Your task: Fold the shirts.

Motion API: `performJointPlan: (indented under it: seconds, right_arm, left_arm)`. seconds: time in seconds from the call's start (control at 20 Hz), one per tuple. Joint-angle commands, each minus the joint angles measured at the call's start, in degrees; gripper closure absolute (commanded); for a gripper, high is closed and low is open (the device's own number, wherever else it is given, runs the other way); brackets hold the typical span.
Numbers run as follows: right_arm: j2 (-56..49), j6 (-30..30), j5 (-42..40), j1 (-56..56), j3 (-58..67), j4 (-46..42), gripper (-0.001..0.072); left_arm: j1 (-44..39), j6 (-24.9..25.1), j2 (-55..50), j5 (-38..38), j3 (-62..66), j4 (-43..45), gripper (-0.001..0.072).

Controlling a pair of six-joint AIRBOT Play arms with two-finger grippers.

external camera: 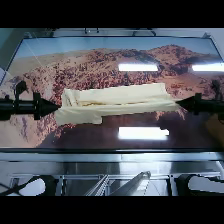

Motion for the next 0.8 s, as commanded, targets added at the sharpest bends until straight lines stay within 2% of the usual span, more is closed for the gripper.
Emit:
performJointPlan:
  seconds: [0.0, 0.2, 0.4, 0.45, 0.5, 0.55, 0.6, 0.65, 0.7, 0.75]
  right_arm:
    - [-7.54, -3.13, -10.67, 7.45, 8.11, 5.84, 0.0698]
    - [-17.20, -4.00, -13.81, 12.76, 15.23, 5.77, 0.0698]
    - [-20.46, -5.01, -14.95, 13.99, 15.98, 4.33, 0.0698]
    - [-20.15, -4.92, -14.71, 13.90, 15.98, 2.62, 0.0699]
    - [-19.58, -4.15, -14.49, 13.51, 16.00, 0.46, 0.0698]
    - [-18.58, -2.69, -14.27, 12.94, 16.04, -2.64, 0.0684]
    - [-17.40, -1.70, -13.60, 12.11, 16.41, -5.53, 0.0506]
    - [-15.91, -1.49, -11.89, 10.84, 17.40, -8.15, 0.0248]
    - [-14.43, -0.20, -10.36, 9.51, 18.75, -10.32, 0.0181]
    - [-13.07, 2.05, -10.12, 7.93, 20.46, -12.79, 0.0180]
  left_arm:
    - [-3.78, -0.90, -15.65, 0.48, 16.22, -0.13, 0.0673]
    - [-5.60, -1.68, -29.03, 1.68, 27.76, 0.00, 0.0681]
    - [-6.49, -0.87, -37.42, 0.15, 36.00, -0.02, 0.0688]
    - [-6.88, -0.09, -38.53, -2.21, 38.01, -0.11, 0.0650]
    - [-7.04, -0.07, -39.01, -4.28, 40.19, -0.11, 0.0445]
    - [-7.06, -0.07, -38.93, -5.29, 42.23, -0.11, 0.0366]
    - [-7.04, -0.15, -38.66, -6.38, 44.92, -0.11, 0.0366]
    - [-6.73, -0.24, -38.47, -7.21, 47.69, -0.09, 0.0366]
    - [-6.08, -1.16, -38.14, -7.76, 50.71, -0.09, 0.0322]
    - [-5.57, -2.78, -37.66, -7.41, 53.22, -0.09, 0.0078]
